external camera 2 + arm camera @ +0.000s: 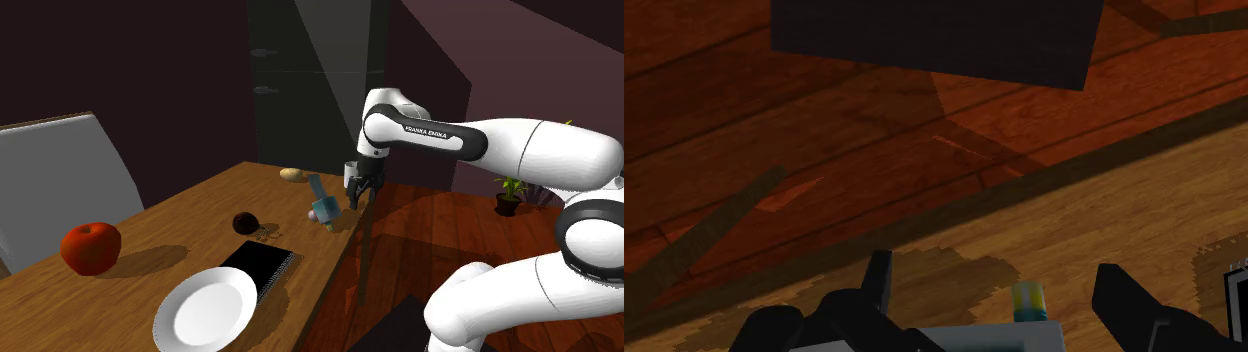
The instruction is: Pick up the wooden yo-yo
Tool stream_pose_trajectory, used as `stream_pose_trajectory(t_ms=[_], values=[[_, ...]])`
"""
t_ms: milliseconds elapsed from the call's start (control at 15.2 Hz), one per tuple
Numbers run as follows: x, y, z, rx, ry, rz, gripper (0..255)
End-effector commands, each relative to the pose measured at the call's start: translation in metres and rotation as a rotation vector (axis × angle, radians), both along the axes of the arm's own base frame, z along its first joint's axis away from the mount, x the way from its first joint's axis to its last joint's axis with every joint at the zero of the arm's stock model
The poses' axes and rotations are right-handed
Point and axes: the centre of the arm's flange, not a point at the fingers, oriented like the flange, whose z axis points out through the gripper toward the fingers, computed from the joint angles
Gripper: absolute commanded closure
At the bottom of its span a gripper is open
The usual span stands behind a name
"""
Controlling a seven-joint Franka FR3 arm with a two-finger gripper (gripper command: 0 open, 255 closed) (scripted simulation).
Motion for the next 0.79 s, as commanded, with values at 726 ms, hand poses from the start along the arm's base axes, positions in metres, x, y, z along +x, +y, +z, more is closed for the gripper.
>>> stream_pose_trajectory(t_ms=[726], values=[[0.120,0.095,-0.010,-0.020,0.049,0.214,0]])
